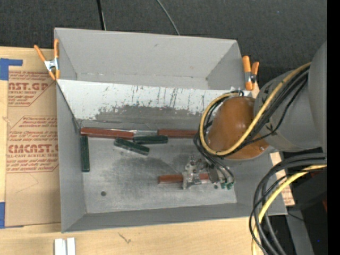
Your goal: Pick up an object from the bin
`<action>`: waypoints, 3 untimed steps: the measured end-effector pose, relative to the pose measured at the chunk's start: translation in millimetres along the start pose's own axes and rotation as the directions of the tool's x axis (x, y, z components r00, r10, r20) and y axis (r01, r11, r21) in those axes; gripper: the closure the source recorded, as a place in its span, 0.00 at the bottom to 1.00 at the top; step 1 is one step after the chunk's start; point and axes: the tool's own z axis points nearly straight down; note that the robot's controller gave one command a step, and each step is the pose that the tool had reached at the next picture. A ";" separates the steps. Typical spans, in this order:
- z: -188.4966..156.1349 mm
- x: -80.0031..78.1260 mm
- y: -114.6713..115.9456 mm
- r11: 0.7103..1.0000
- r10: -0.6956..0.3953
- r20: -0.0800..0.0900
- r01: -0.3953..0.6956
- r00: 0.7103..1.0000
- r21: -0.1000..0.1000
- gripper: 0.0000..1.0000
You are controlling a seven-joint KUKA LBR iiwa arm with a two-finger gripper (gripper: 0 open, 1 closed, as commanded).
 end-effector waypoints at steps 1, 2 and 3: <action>0.7 -7.4 -5.1 0.992 -0.128 -0.010 0.128 0.992 -0.006 1.00; 9.2 -41.0 1.9 0.989 -0.150 -0.036 0.150 0.988 -0.007 0.00; 6.1 -44.5 2.7 0.988 -0.152 -0.028 0.152 0.988 -0.006 1.00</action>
Offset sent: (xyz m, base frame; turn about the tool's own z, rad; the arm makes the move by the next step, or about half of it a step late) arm 0.0402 0.0061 -0.0100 -0.1529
